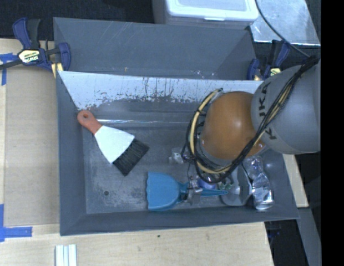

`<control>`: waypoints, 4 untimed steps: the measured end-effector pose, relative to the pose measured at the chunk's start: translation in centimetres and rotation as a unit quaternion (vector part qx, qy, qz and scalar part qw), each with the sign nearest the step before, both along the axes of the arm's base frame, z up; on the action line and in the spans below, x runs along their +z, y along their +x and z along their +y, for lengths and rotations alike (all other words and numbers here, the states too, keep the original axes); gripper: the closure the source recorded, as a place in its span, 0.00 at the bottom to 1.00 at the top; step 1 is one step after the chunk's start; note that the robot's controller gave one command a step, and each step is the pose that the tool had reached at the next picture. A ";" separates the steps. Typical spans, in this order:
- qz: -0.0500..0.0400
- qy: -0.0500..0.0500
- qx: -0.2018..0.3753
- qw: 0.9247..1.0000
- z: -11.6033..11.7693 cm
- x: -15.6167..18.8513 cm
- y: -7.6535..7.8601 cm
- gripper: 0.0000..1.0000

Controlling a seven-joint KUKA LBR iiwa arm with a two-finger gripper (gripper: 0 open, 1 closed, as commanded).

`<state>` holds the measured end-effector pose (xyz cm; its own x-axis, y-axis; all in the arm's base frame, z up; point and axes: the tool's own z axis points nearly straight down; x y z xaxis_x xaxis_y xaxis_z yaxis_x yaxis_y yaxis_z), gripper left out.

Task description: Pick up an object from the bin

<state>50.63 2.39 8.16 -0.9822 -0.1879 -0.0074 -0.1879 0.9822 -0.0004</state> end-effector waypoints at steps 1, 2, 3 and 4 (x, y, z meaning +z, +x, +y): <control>0.004 0.000 -0.173 0.985 0.8 -0.8 -0.2 0.00; 0.001 0.000 -0.012 1.000 1.1 -0.9 0.2 1.00; 0.001 0.000 -0.012 1.000 1.1 -0.9 0.2 1.00; 0.002 -0.001 -0.016 1.000 1.6 8.0 -0.5 1.00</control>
Offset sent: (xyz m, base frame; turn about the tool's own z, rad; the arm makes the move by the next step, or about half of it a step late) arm 0.0009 0.0108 -0.0111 0.0226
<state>50.13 4.02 16.12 -0.9876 -0.1569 -0.0037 -0.1569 0.9876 -0.0009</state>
